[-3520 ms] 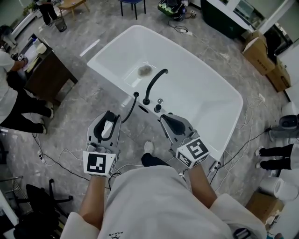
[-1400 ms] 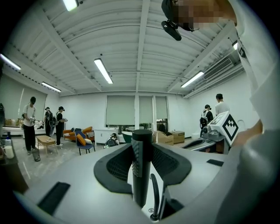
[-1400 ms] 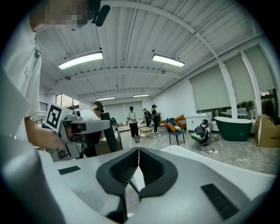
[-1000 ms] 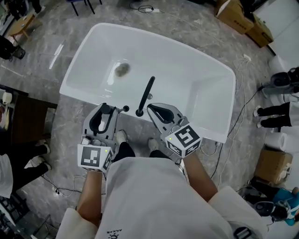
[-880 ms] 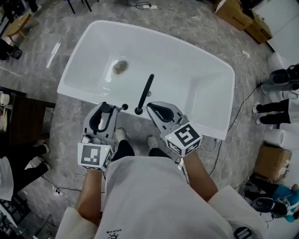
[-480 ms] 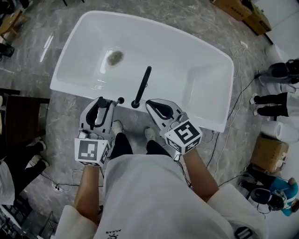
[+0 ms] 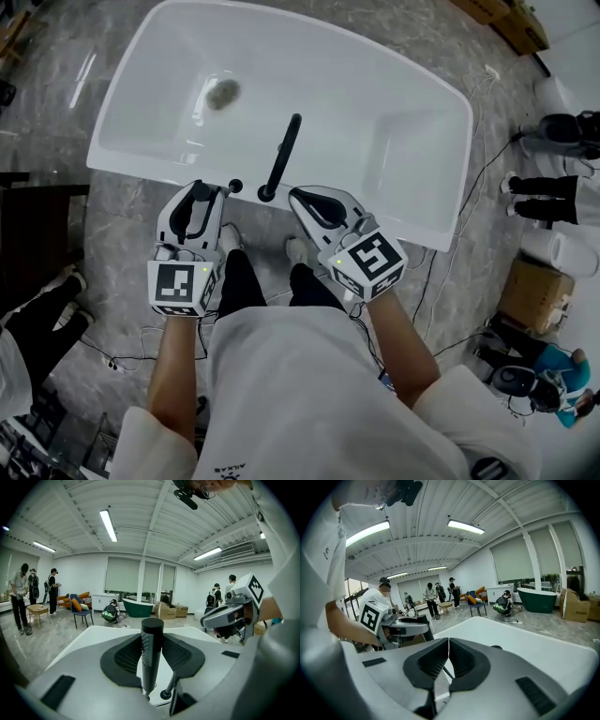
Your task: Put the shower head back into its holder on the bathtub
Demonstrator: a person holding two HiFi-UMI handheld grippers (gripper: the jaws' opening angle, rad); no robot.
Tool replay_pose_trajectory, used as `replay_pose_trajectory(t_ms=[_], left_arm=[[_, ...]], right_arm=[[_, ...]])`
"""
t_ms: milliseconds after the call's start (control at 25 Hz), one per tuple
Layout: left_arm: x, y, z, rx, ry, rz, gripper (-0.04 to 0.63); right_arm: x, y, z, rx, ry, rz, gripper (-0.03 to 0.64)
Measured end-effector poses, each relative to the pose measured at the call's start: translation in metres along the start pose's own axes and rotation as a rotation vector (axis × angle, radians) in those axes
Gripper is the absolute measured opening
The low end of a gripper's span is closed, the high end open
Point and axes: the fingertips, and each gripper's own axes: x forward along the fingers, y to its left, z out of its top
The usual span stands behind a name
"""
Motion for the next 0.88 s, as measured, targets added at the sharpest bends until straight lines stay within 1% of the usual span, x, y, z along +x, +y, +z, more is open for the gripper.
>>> replay_pose_trajectory(t_ms=[400, 880], left_arm=[[0.025, 0.005, -0.024, -0.001, 0.045, -0.021, 0.141], [0.04, 0.007, -0.07, -0.012, 0.115, -0.021, 0.141]], right_arm=[[0.0, -0.009, -0.027, 0.05, 0.034, -0.02, 0.018], [-0.005, -0.018, -0.052, 0.076, 0.062, -0.053, 0.017]])
